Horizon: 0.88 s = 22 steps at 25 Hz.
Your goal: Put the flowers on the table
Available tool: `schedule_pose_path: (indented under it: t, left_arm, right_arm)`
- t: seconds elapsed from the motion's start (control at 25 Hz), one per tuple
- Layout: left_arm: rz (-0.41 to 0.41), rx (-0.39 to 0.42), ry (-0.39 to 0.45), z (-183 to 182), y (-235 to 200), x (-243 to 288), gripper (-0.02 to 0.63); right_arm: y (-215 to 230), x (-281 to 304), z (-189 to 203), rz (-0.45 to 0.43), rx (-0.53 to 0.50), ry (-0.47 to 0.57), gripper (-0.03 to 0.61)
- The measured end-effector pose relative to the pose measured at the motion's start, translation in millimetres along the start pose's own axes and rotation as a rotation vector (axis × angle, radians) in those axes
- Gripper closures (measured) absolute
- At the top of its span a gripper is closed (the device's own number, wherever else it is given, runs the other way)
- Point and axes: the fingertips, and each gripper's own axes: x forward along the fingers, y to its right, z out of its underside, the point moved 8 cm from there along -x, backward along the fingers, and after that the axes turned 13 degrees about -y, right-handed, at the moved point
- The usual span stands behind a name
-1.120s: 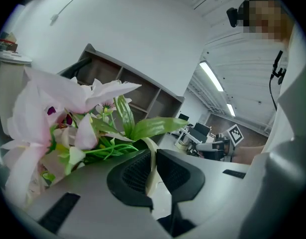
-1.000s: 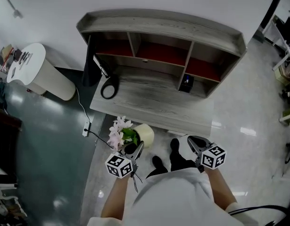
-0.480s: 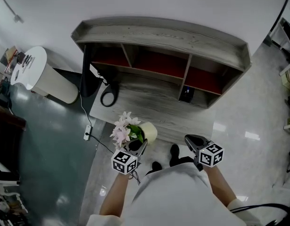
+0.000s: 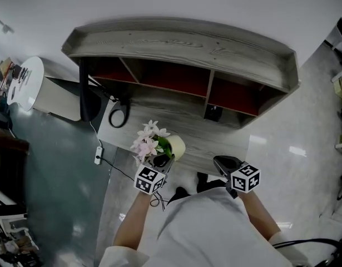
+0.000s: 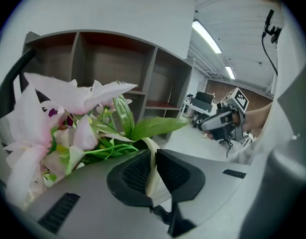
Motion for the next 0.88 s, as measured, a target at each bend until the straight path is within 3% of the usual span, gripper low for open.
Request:
schedule_pose_path:
  t: [0.28, 0.88]
  left_arm:
    - [0.014, 0.091, -0.141, -15, -8, 63, 0.565]
    - [-0.031, 0.444, -0.399, -21, -31, 179, 0.565]
  right_arm:
    - [28, 8, -4, -0.024, 0.019, -0.043, 0.558]
    - [75, 9, -11, -0.043, 0.041, -0.103, 0.558]
